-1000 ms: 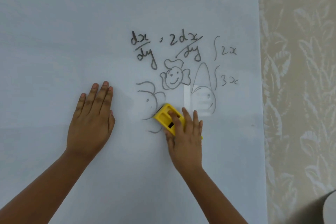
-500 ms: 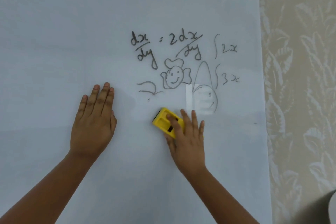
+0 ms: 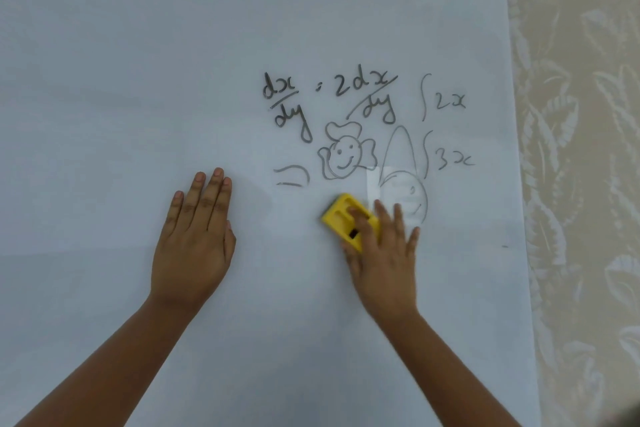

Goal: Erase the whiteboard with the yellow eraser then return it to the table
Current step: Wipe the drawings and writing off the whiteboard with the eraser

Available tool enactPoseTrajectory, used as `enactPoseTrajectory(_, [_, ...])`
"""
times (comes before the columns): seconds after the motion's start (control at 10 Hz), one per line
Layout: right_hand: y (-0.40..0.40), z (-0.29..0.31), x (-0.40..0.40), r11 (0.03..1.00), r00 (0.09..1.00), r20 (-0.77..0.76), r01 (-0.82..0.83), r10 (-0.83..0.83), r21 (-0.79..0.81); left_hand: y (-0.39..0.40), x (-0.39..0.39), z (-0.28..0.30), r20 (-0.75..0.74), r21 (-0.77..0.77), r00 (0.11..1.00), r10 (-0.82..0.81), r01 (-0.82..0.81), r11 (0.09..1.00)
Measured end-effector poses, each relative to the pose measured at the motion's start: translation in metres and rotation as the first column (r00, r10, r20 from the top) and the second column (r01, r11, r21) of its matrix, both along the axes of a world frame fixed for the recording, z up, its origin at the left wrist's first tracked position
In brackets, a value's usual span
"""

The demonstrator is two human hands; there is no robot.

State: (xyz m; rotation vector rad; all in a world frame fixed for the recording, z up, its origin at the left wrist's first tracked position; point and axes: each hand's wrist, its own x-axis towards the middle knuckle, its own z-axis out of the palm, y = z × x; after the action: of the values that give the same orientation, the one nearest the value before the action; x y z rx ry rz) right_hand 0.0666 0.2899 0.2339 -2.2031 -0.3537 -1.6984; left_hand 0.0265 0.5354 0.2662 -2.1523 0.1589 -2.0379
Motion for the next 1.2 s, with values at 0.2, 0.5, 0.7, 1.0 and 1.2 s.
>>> enactPoseTrajectory(0.2, [-0.014,0.063,0.016,0.96,0.999,-0.039,-0.003,0.015,0.281,-0.001,0.0,0.0,-0.006,-0.004,1.0,0.008,-0.008,1.0])
enactPoseTrajectory(0.5, [-0.041,0.05,0.021,0.979,1.0,-0.003,-0.005,0.005,0.203,-0.003,-0.002,0.001,-0.012,-0.022,1.0,0.006,-0.006,1.0])
enactPoseTrajectory(0.7, [0.012,0.084,0.012,0.979,0.997,0.068,-0.042,0.029,0.199,-0.002,-0.002,0.0,-0.017,-0.018,1.0,0.011,-0.012,1.0])
enactPoseTrajectory(1.0, [0.003,0.068,0.006,0.994,0.995,0.103,-0.031,0.02,0.109,-0.002,-0.003,0.0,-0.019,-0.02,1.0,0.015,-0.015,1.0])
enactPoseTrajectory(1.2, [0.049,0.083,-0.006,0.994,0.993,0.116,-0.034,0.022,0.1,-0.003,-0.003,0.001,-0.014,-0.014,1.0,0.012,-0.013,1.0])
